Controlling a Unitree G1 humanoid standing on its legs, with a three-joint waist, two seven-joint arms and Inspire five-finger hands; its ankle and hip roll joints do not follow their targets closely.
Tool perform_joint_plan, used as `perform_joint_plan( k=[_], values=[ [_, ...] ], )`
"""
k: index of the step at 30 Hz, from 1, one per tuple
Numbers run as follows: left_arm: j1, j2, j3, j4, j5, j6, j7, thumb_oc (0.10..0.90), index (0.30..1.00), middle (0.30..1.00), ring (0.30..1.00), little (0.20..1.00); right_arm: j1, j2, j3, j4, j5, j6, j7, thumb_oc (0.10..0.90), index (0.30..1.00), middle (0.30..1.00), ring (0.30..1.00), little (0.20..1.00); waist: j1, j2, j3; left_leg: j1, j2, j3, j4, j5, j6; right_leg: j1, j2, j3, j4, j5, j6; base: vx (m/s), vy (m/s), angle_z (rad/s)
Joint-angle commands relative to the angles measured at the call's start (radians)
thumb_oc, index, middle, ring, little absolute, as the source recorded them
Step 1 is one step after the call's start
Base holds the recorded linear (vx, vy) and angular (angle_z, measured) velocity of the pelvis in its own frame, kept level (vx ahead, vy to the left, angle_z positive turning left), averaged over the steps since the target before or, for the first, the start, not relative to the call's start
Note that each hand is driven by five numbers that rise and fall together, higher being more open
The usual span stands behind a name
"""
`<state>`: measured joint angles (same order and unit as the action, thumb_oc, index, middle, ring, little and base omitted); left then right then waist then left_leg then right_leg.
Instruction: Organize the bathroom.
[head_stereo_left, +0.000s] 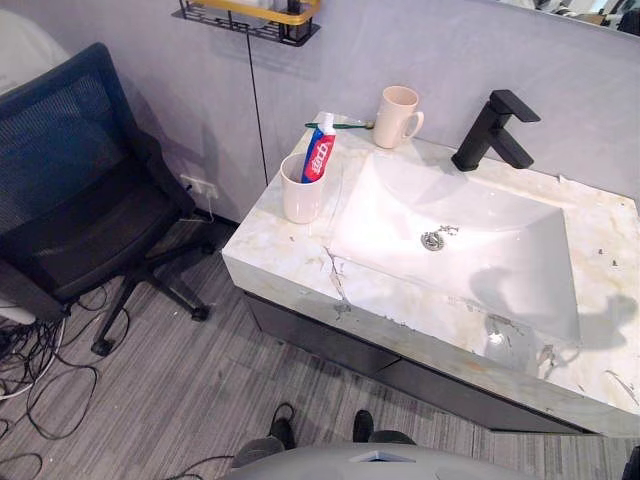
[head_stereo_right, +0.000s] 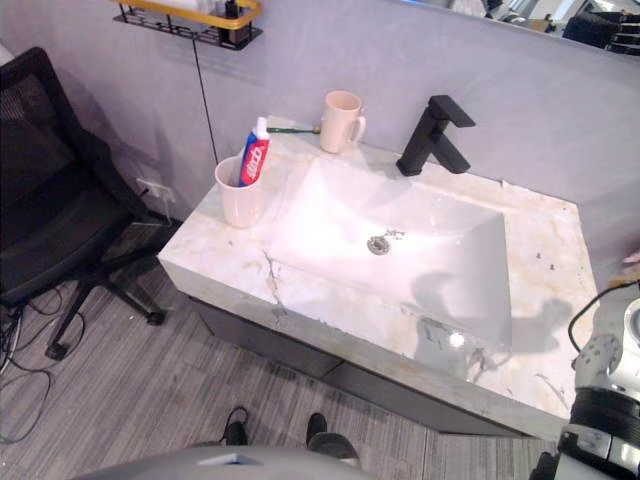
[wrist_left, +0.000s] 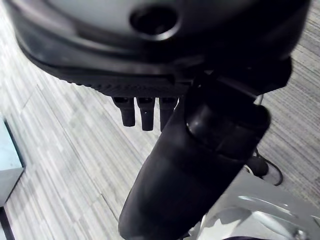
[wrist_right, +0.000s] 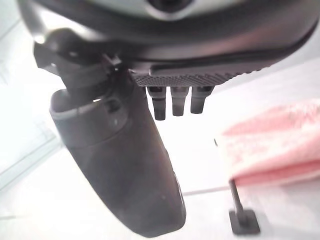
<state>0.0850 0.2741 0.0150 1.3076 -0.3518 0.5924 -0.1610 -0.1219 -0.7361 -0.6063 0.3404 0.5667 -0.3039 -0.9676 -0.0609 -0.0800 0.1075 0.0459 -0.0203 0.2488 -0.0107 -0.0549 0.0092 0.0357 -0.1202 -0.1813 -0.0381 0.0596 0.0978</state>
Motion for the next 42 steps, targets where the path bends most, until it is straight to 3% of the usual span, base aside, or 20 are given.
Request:
perform_joint_plan(
  k=[1,5,9,19,22,25,30,37,42],
  values=[
    [0.018,0.012,-0.027,0.085,0.007,0.048,-0.021,0.8,0.9,0.9,0.9,0.9,-0.031,-0.141,-0.059,-0.004,-0.059,-0.054,-0.067,0.8,0.9,0.9,0.9,0.9,0.034,0.001,-0.022,0.016,0.027,0.028,-0.006,-0.031,-0.014,-0.038,0.039,0.013,0.064,-0.082,0.042,-0.02,0.024,-0.09],
    [0.014,0.018,-0.023,0.082,0.015,0.047,-0.025,0.8,0.9,0.9,0.9,0.9,0.021,-0.168,-0.11,0.117,-0.038,0.005,-0.115,0.8,0.9,0.9,0.9,0.9,0.023,0.0,-0.025,0.019,0.028,0.034,-0.024,-0.02,-0.016,-0.046,0.043,0.015,0.061,-0.072,0.046,-0.02,0.028,-0.1],
    [0.004,0.032,-0.012,0.084,0.033,0.041,-0.039,0.8,0.9,0.9,0.9,0.9,0.072,-0.16,-0.153,0.244,0.021,0.024,-0.149,0.8,0.9,0.9,0.9,0.9,0.012,-0.001,-0.024,0.018,0.03,0.045,-0.037,-0.01,-0.018,-0.062,0.046,0.016,0.062,-0.062,0.052,-0.04,0.019,-0.09],
    [-0.012,0.049,0.004,0.095,0.055,-0.006,-0.084,0.8,0.9,0.9,0.9,0.9,0.163,-0.096,-0.224,0.402,0.212,0.002,-0.157,0.8,0.9,0.9,0.9,0.9,-0.022,0.006,-0.018,0.017,0.035,0.075,-0.043,-0.004,-0.021,-0.09,0.048,0.028,0.069,-0.048,0.06,-0.05,0.02,-0.09],
    [-0.023,0.048,0.017,0.105,0.049,-0.033,-0.079,0.8,0.9,0.9,0.9,0.9,0.19,-0.052,-0.25,0.49,0.337,-0.021,-0.152,0.8,0.9,0.9,0.9,0.9,-0.035,0.007,-0.02,0.017,0.036,0.088,-0.045,-0.003,-0.022,-0.1,0.05,0.032,0.067,-0.041,0.064,-0.04,0.012,-0.07],
    [-0.032,0.047,0.034,0.111,0.064,-0.055,-0.069,0.8,0.9,0.9,0.9,0.9,0.216,-0.018,-0.261,0.589,0.401,0.011,-0.125,0.8,0.9,0.9,0.9,0.9,-0.041,0.012,-0.019,0.02,0.037,0.096,-0.051,0.003,-0.024,-0.105,0.053,0.035,0.062,-0.033,0.066,-0.03,0.016,-0.14],
    [-0.042,0.044,0.052,0.116,0.089,-0.075,-0.066,0.8,0.9,0.9,0.9,0.9,0.234,0.039,-0.217,0.708,0.43,0.079,-0.048,0.8,0.9,0.9,0.9,0.9,-0.043,0.017,-0.017,0.023,0.039,0.103,-0.057,0.01,-0.025,-0.109,0.055,0.038,0.059,-0.027,0.068,-0.02,0.008,-0.08],
    [-0.072,0.027,0.034,0.108,0.102,-0.06,-0.058,0.8,0.9,0.9,0.9,0.9,0.204,0.208,-0.031,0.842,0.406,0.157,0.096,0.8,0.9,0.9,0.9,0.9,-0.037,0.029,-0.023,0.028,0.036,0.097,-0.069,0.02,-0.024,-0.11,0.056,0.037,0.044,-0.016,0.071,-0.01,-0.004,-0.03],
    [-0.088,0.018,0.002,0.101,0.096,-0.071,-0.048,0.8,0.9,0.9,0.9,0.9,0.175,0.317,0.122,0.886,0.363,0.227,0.257,0.8,0.9,0.9,0.9,0.9,-0.024,0.04,-0.024,0.029,0.032,0.078,-0.071,0.021,-0.023,-0.104,0.054,0.036,0.038,-0.014,0.068,0.0,0.0,0.0]
  ],
)
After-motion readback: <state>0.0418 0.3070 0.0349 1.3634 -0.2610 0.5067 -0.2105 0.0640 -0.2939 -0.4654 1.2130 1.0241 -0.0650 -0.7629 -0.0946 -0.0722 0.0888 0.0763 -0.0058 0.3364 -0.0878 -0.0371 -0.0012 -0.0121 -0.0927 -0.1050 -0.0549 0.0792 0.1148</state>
